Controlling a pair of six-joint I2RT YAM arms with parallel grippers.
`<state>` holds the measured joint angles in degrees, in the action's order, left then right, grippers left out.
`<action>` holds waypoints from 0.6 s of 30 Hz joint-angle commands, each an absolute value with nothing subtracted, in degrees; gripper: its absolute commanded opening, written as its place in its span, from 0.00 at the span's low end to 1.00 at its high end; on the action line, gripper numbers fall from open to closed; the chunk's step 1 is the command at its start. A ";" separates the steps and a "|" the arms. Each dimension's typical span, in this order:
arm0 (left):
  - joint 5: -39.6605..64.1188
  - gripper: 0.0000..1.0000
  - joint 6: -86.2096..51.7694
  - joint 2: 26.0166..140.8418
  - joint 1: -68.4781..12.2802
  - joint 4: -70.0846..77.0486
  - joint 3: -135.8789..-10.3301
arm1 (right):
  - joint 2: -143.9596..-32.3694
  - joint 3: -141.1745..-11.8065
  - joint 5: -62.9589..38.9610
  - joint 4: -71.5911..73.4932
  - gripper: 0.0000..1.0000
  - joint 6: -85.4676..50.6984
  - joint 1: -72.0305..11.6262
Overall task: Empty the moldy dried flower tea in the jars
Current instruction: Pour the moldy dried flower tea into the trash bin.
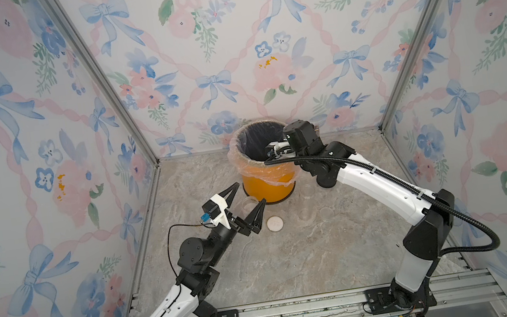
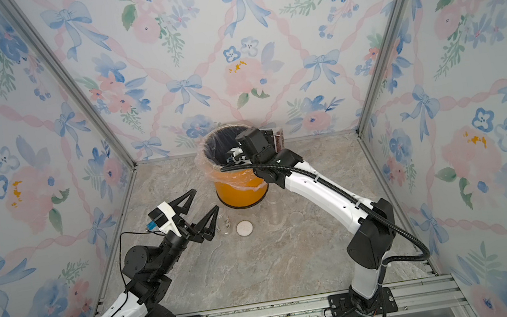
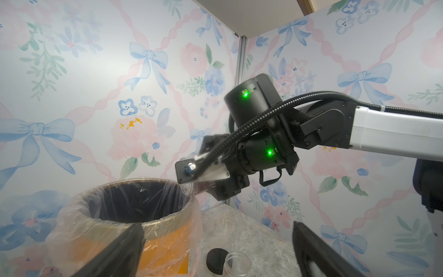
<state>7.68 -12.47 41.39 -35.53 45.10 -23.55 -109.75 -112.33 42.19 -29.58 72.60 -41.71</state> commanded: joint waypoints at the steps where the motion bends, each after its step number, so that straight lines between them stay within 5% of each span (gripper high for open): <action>1: 7.04 0.98 -12.42 40.26 -34.98 45.61 -22.70 | -111.31 -110.46 43.95 -25.03 0.27 79.33 -42.93; 18: 6.83 0.98 -12.19 38.58 -34.51 45.62 -21.12 | -112.40 -108.10 44.52 -22.89 0.26 91.57 -44.12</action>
<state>7.27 -12.47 39.13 -34.92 45.08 -21.69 -109.75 -107.55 46.11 -19.88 89.54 -42.94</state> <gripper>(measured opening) 0.979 0.790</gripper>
